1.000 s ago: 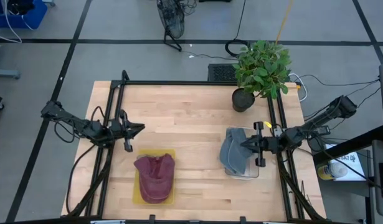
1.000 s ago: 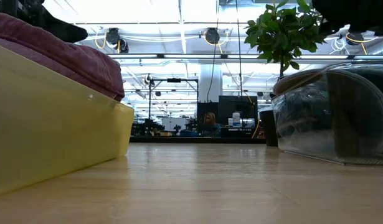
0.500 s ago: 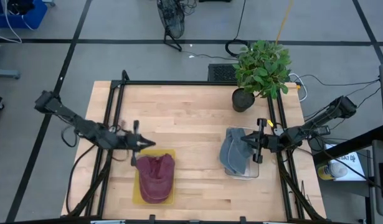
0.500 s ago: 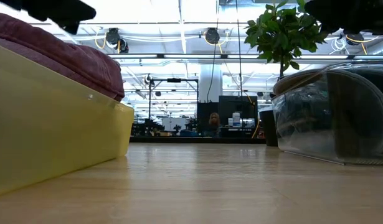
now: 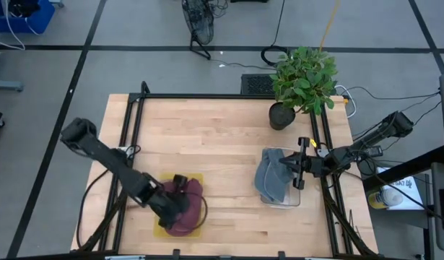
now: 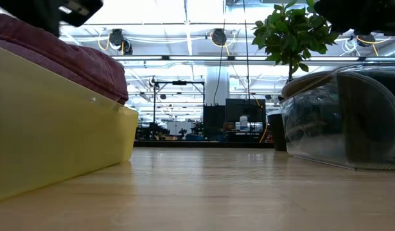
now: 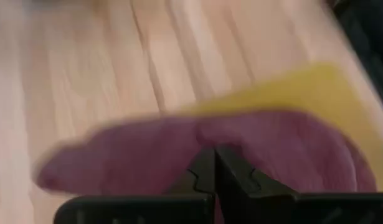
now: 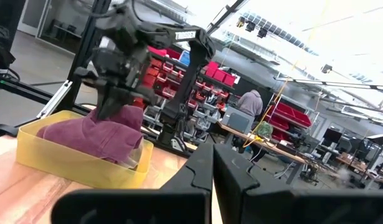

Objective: Pick & Place hat
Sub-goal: Put the red cap into the yellow bin

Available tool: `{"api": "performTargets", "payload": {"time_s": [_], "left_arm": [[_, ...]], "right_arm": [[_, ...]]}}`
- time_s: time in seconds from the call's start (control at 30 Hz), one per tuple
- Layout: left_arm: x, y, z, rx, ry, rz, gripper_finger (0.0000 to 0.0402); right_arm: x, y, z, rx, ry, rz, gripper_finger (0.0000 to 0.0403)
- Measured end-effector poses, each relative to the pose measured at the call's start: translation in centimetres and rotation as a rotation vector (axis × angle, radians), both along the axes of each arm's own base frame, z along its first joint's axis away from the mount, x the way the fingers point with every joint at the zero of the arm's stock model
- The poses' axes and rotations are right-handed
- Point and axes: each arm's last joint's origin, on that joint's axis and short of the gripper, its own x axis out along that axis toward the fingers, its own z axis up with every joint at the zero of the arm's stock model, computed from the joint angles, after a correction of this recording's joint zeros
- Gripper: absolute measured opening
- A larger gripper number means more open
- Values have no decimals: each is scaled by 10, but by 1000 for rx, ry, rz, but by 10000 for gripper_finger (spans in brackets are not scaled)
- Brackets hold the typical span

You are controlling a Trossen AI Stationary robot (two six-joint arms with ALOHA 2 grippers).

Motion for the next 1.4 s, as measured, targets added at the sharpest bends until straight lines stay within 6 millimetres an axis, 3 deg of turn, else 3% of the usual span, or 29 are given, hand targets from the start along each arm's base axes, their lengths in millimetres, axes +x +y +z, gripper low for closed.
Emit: {"api": "performTargets", "payload": {"time_s": [0.27, 0.6, 0.87, 1.13, 1.4], "left_arm": [[8, -11, -16, -29, 157, 76, 8], [8, -1, -64, 14, 246, 123, 4], [5, 2, -73, -39, 281, 135, 4], [5, 3, -61, -29, 243, 83, 4], [-2, 9, -16, -37, 77, 82, 5]], "right_arm": [[0, 0, 0, 1, 0, 0, 0], [0, 0, 0, 15, -1, 4, 0], [0, 0, 0, 15, -1, 4, 0], [0, 0, 0, 51, -2, 11, 0], [0, 0, 0, 58, 1, 13, 0]]}}
